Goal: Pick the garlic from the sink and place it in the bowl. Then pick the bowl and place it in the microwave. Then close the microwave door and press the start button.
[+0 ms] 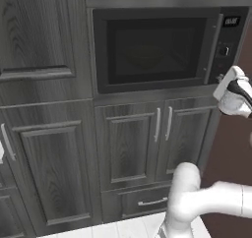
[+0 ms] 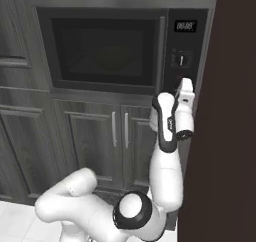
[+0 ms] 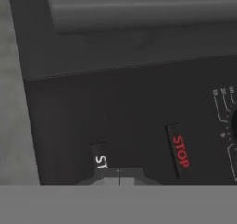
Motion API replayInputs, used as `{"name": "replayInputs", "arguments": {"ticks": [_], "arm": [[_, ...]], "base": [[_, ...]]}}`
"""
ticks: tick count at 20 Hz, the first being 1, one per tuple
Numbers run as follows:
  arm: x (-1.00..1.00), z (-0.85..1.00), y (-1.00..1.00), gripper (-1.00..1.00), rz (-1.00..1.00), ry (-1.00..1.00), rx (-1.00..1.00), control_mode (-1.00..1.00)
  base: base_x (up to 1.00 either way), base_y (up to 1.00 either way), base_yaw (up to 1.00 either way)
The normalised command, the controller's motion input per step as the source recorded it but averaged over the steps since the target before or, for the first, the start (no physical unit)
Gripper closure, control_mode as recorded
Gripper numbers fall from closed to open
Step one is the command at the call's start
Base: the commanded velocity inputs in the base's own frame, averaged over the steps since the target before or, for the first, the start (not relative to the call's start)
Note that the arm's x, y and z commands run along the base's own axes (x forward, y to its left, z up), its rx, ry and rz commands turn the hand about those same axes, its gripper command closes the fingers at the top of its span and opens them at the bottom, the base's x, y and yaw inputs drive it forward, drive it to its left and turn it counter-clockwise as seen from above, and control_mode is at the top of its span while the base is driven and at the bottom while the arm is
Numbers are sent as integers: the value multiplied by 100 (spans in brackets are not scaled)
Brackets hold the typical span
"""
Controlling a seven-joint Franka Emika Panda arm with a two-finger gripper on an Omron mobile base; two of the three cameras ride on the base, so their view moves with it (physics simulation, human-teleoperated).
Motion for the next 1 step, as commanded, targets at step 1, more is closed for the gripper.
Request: {"name": "replayInputs", "arguments": {"ticks": [1], "arm": [[0, 0, 0, 100, 0, 0, 0, -100]], "base": [[0, 0, 0]]}}
